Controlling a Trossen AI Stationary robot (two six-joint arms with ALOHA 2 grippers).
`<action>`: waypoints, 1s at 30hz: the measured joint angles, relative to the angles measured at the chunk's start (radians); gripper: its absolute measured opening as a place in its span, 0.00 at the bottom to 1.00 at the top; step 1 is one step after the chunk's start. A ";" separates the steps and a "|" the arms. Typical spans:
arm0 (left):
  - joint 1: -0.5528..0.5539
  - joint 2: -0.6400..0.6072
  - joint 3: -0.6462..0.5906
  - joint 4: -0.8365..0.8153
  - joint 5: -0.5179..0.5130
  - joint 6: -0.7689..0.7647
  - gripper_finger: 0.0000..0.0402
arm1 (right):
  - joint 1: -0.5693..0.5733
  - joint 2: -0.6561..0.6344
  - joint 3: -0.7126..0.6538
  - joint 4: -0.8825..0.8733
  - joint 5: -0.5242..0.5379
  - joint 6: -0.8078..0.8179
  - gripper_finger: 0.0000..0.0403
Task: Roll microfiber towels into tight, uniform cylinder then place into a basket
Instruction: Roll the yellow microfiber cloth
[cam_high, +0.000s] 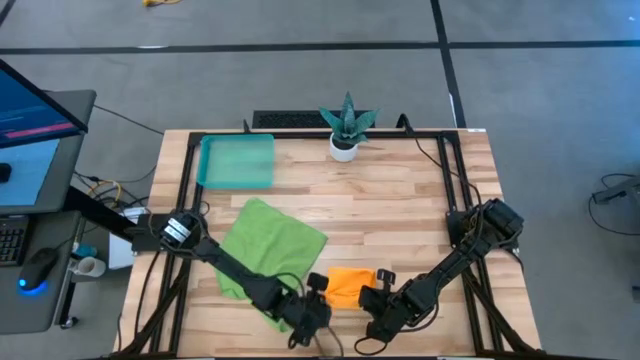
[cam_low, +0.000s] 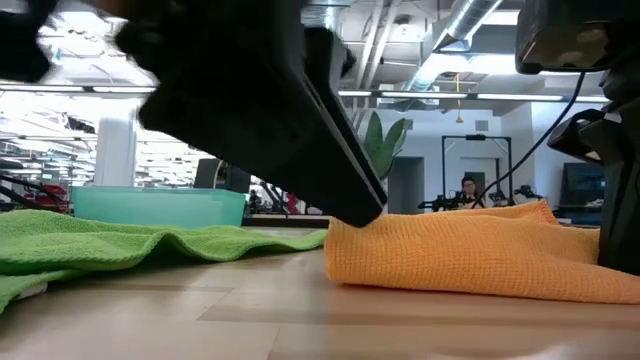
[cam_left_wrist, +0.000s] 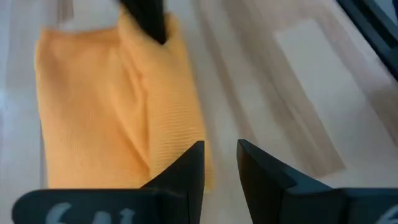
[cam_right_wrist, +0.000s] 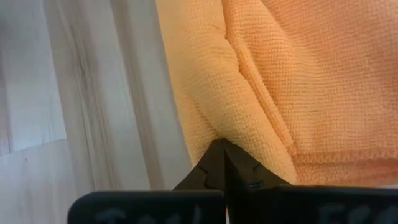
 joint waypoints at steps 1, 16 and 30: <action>-0.005 0.002 0.000 0.009 -0.010 0.018 0.22 | 0.000 0.000 0.000 0.001 0.000 0.000 0.03; 0.038 0.018 0.005 0.034 0.054 0.025 0.44 | -0.001 0.001 -0.003 0.014 -0.005 0.005 0.03; 0.107 0.066 0.010 -0.050 0.061 -0.138 0.49 | -0.001 0.001 -0.003 0.029 -0.032 0.003 0.03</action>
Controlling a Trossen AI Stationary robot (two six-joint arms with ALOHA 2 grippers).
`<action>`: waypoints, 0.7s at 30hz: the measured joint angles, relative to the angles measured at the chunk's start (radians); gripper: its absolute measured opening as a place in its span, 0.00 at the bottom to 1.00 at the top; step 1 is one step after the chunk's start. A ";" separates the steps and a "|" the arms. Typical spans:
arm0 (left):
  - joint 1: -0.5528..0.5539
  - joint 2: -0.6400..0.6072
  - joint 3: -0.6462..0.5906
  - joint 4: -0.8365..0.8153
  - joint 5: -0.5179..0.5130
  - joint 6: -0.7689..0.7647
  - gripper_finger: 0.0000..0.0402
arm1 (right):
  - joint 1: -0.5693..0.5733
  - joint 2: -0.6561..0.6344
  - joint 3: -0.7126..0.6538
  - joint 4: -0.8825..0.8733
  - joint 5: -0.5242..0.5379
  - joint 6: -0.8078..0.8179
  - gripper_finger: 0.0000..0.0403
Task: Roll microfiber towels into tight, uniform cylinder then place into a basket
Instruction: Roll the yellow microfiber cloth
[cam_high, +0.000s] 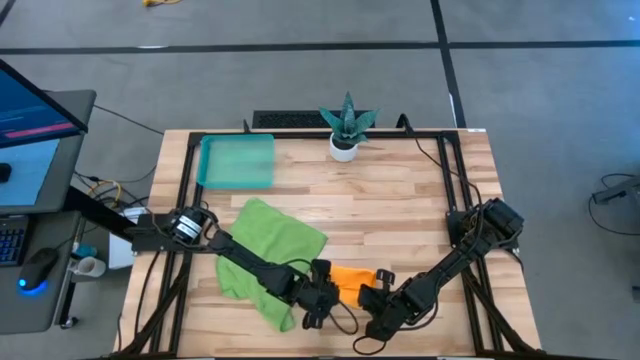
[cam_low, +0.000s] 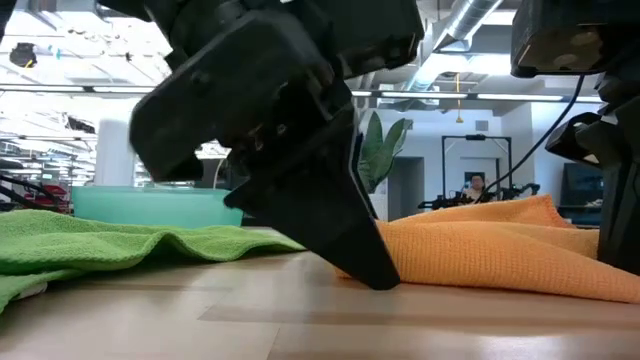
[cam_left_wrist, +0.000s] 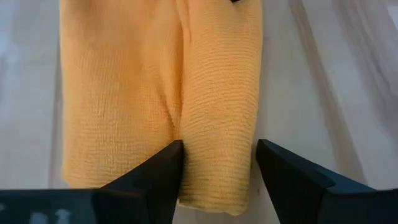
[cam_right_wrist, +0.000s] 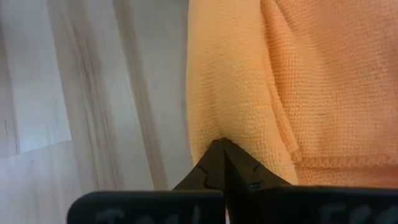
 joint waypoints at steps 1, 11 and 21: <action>0.004 0.000 0.000 -0.003 0.014 -0.016 0.47 | 0.000 0.000 0.000 0.000 -0.001 -0.002 0.03; 0.011 -0.002 -0.002 -0.011 0.098 -0.101 0.15 | 0.000 0.000 0.001 0.015 -0.040 0.033 0.05; 0.043 -0.001 -0.002 0.000 0.251 -0.157 0.09 | 0.007 0.005 0.026 0.094 -0.110 -0.003 0.23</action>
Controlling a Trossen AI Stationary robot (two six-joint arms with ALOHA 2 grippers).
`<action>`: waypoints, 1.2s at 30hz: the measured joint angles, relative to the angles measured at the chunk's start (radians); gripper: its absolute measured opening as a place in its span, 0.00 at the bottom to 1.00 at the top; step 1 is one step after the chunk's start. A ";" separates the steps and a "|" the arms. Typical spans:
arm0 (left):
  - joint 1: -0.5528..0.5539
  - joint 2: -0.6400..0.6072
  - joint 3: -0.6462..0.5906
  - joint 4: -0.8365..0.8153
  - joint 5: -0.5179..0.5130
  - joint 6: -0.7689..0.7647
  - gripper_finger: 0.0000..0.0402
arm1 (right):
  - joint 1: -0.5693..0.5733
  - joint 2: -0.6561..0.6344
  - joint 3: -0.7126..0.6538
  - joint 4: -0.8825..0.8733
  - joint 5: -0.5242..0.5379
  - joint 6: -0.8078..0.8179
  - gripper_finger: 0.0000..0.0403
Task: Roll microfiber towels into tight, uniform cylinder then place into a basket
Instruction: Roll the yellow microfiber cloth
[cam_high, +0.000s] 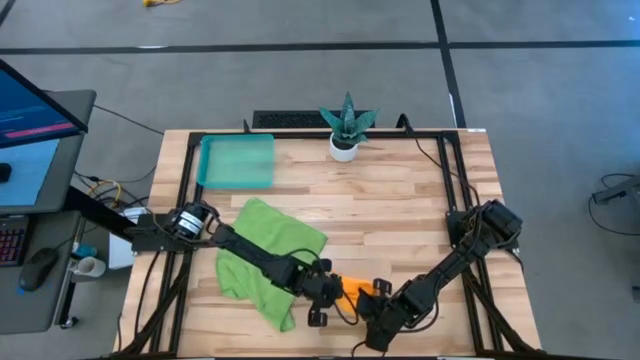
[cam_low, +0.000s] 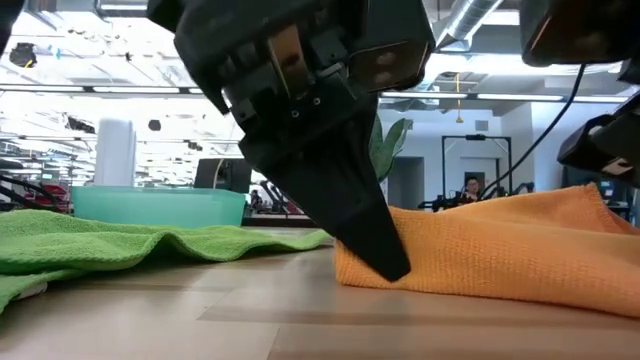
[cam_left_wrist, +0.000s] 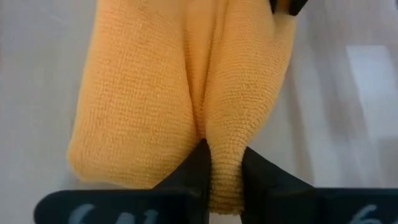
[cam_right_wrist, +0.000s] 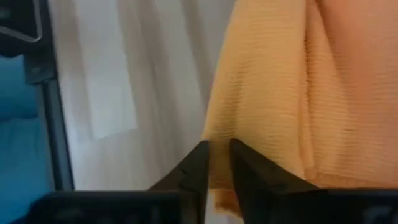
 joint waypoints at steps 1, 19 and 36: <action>0.002 0.000 0.000 0.005 0.019 -0.005 0.10 | 0.001 0.001 0.007 -0.004 -0.001 -0.014 0.25; 0.019 0.000 -0.002 0.031 0.125 -0.153 0.09 | 0.125 -0.141 0.044 -0.201 0.395 -0.212 0.34; 0.031 0.000 -0.003 0.036 0.159 -0.165 0.10 | 0.136 -0.079 0.045 -0.151 0.357 -0.183 0.39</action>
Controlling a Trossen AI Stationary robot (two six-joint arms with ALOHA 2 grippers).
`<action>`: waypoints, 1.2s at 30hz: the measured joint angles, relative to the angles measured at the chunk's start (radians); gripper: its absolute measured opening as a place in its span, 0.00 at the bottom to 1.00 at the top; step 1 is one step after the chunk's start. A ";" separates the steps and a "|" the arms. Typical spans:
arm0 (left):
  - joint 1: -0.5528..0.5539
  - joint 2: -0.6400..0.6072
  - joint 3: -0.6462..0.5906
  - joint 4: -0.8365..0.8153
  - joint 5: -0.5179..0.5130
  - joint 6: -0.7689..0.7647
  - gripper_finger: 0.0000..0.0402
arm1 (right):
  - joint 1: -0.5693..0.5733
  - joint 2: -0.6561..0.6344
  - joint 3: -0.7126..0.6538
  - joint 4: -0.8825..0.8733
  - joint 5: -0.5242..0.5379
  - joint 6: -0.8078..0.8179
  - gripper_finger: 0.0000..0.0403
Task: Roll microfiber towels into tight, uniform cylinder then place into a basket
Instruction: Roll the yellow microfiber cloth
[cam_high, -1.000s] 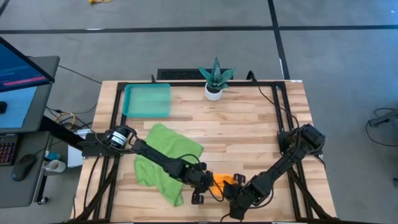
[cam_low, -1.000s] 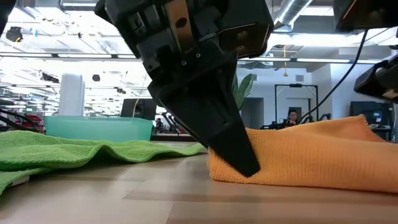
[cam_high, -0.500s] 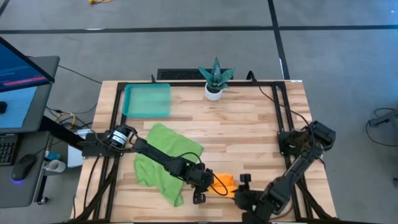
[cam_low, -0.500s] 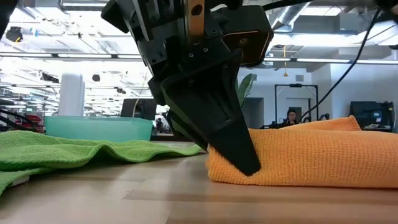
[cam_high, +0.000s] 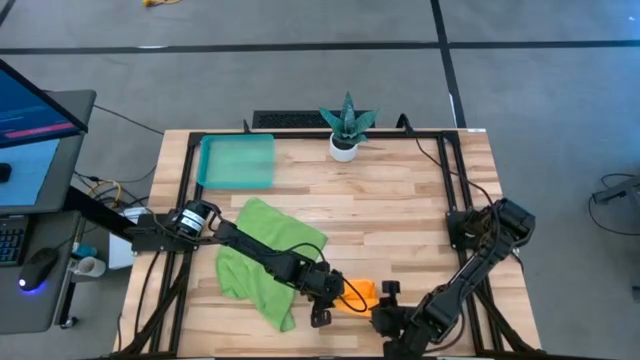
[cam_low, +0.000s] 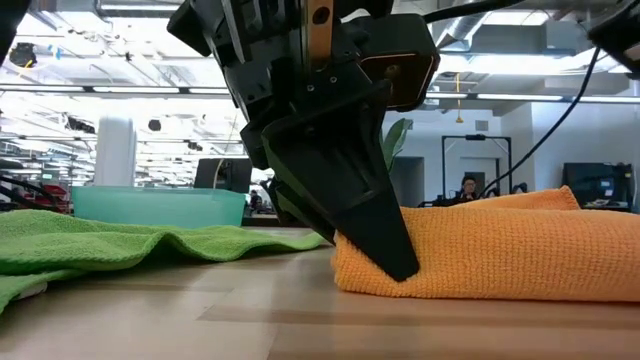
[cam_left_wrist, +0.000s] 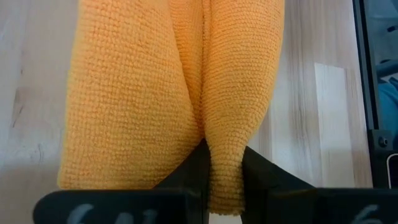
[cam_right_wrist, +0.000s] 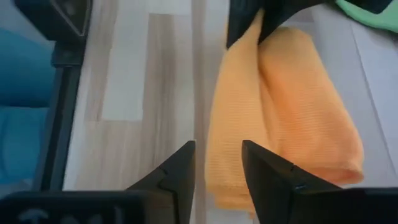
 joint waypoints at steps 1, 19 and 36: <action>0.000 0.000 0.000 0.000 0.000 0.000 0.10 | -0.004 0.000 0.000 -0.001 -0.008 -0.004 0.41; 0.000 0.000 0.000 0.000 0.006 0.000 0.10 | -0.040 0.061 0.000 0.000 -0.038 -0.132 0.56; -0.001 0.000 0.000 0.001 0.012 0.000 0.10 | -0.072 0.126 0.004 -0.009 -0.067 -0.050 0.49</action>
